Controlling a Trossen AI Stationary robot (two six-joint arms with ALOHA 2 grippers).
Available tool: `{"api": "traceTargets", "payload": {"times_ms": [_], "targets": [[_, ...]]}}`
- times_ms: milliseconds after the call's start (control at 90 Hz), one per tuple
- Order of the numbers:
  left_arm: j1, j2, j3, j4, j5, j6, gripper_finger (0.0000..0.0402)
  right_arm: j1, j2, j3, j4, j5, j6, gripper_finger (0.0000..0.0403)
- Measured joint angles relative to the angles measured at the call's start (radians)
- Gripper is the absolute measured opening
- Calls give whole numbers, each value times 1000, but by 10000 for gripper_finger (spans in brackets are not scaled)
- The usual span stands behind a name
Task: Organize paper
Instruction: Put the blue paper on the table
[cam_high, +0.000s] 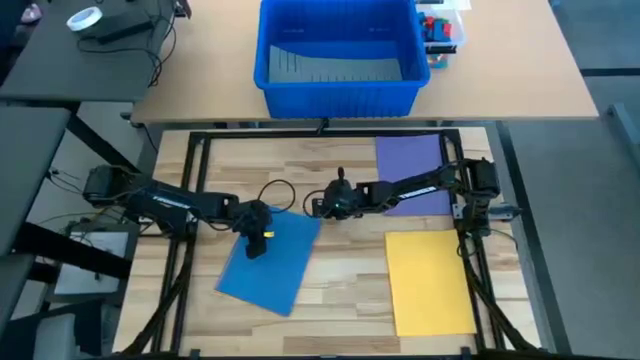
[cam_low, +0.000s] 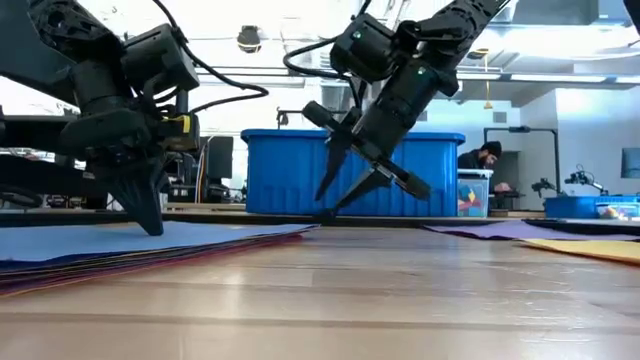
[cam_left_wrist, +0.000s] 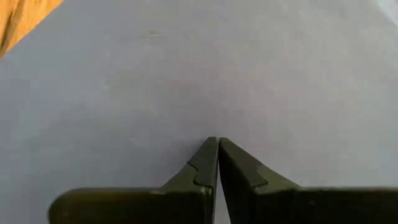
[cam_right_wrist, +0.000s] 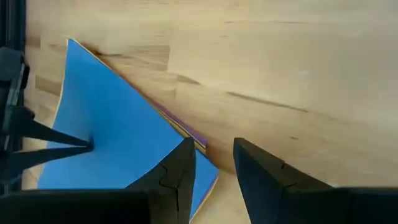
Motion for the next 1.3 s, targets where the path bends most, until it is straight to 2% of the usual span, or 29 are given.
{"api": "traceTargets", "payload": {"times_ms": [300, 622, 967, 1300], "targets": [[0, 0, -1, 11, 0, 0, 0, 24, 0, 0, 2, 0, -27, 102], [0, 2, -2, 60, 0, 3, 0, 39, 101, 0, 108, 0, 36, 102], [0, 1, -2, 44, 0, 0, 0, 76, 93, 17, 101, -26, 11, 102], [0, 1, -1, 44, 0, 4, 0, 73, 87, 74, 51, -7, -27, 102]]}}
